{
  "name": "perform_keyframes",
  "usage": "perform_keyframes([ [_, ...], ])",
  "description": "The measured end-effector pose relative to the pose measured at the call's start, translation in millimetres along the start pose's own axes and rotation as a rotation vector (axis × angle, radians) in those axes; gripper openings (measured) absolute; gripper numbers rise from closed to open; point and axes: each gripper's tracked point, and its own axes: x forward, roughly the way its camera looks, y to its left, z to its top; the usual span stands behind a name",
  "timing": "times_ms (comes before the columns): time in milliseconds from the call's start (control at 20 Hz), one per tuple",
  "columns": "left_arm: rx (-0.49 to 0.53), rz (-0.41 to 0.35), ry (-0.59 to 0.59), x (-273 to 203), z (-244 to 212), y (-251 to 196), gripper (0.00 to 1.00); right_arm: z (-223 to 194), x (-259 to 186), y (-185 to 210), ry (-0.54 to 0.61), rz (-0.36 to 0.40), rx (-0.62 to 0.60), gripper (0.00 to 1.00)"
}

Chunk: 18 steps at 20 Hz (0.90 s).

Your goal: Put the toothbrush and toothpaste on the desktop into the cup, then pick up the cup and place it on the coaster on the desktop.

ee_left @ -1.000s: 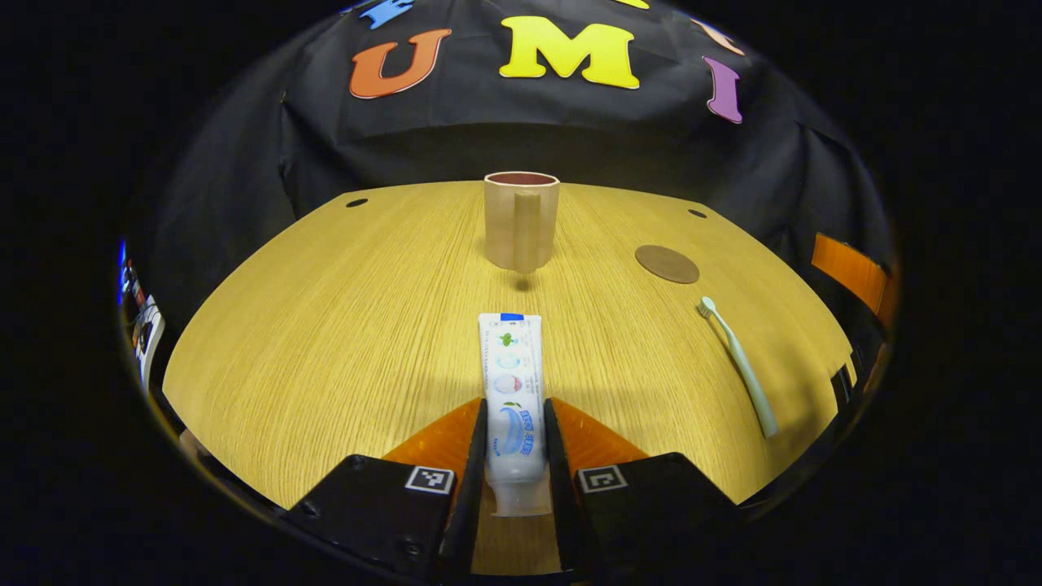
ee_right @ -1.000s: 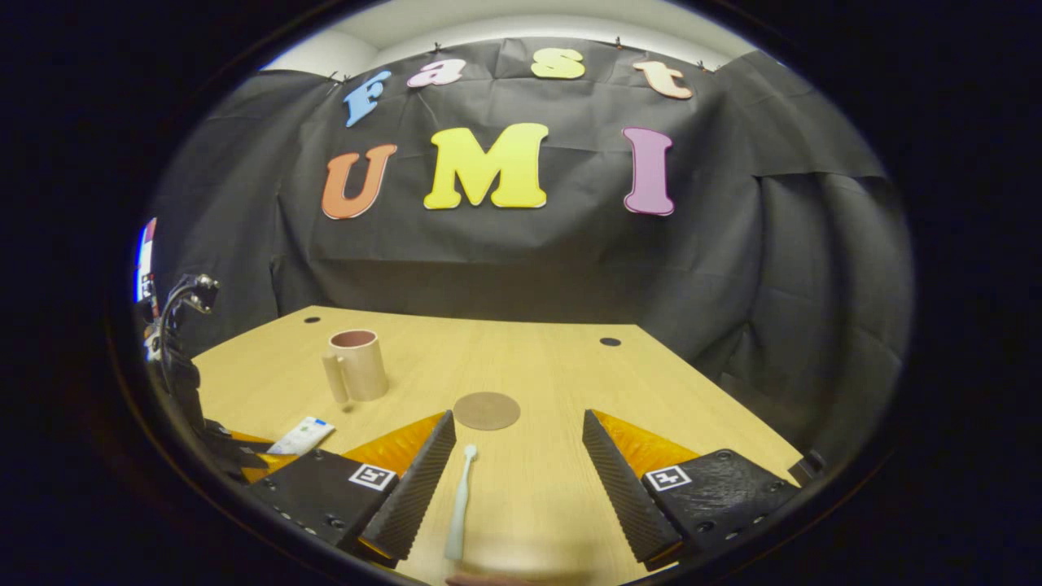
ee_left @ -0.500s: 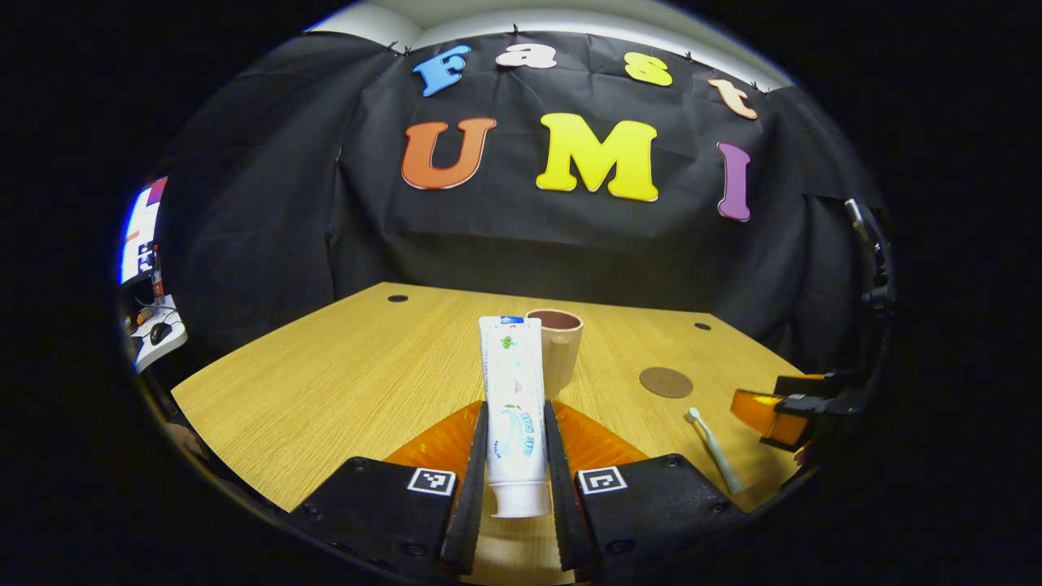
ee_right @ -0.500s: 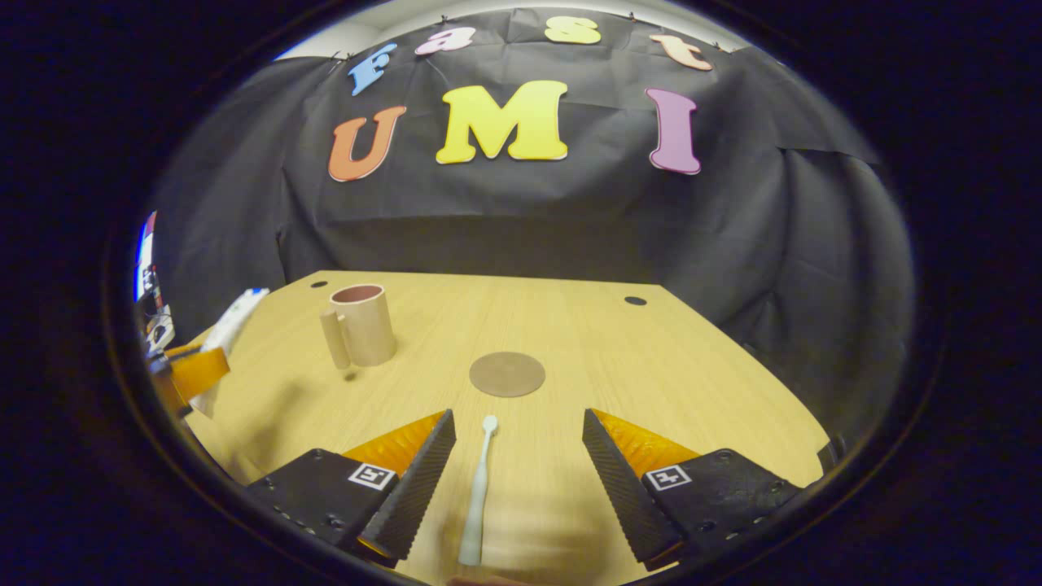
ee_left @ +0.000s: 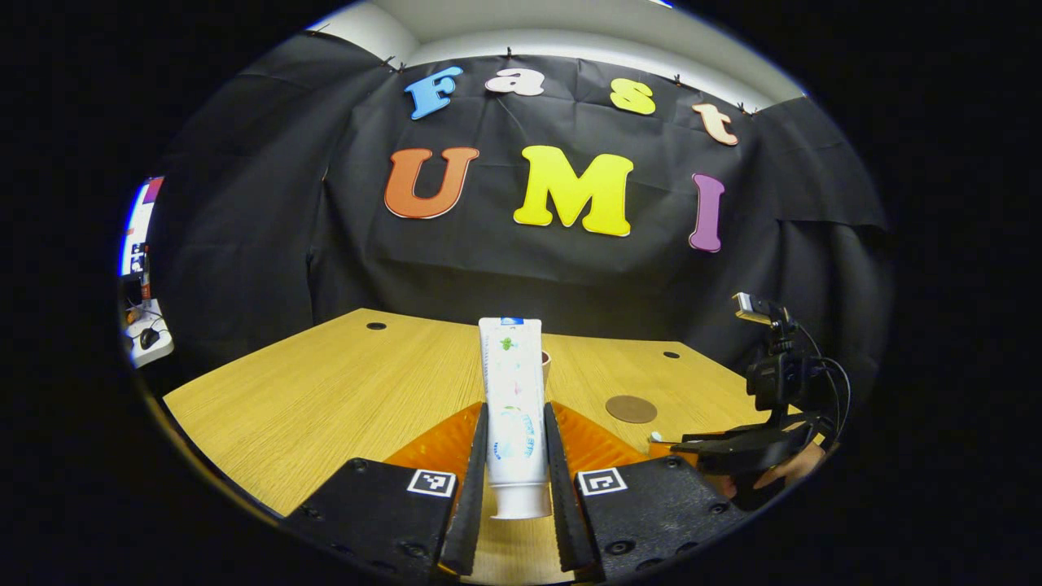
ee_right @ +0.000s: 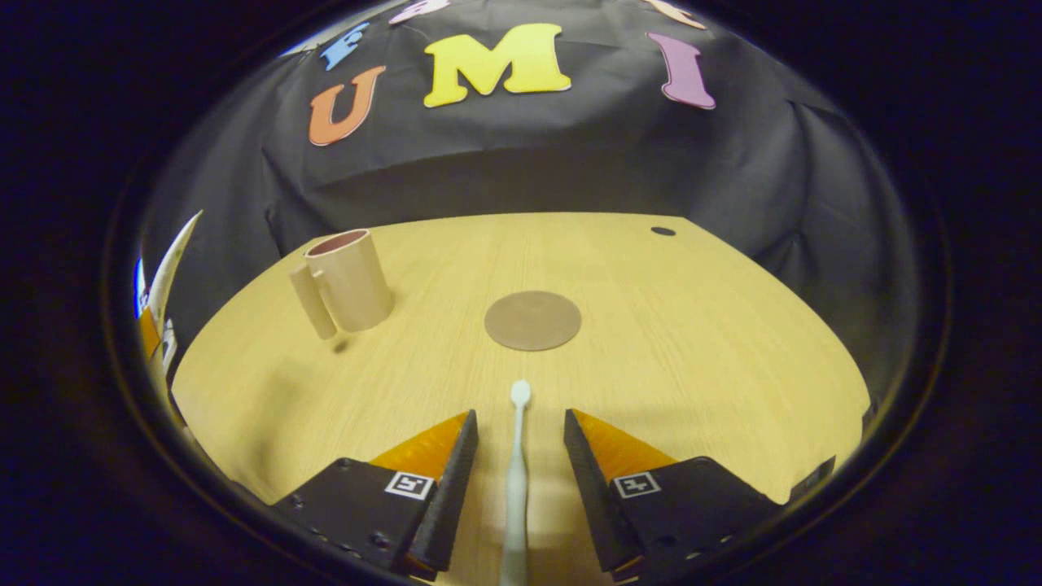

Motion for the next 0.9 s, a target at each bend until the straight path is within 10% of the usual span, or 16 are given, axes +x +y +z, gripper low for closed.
perform_keyframes([
  [200, -0.021, -0.004, 0.032, 1, -5, 0, 0.40, -1, 10, -3, 0.011, -0.007, 0.044, 0.43],
  [300, -0.020, -0.006, 0.041, 0, -6, 0, 0.41, -1, 8, 1, 0.026, 0.021, 0.057, 0.08],
  [900, -0.042, -0.010, 0.012, 22, 17, 10, 0.40, 48, -76, 14, -0.287, 0.087, -0.055, 0.00],
])
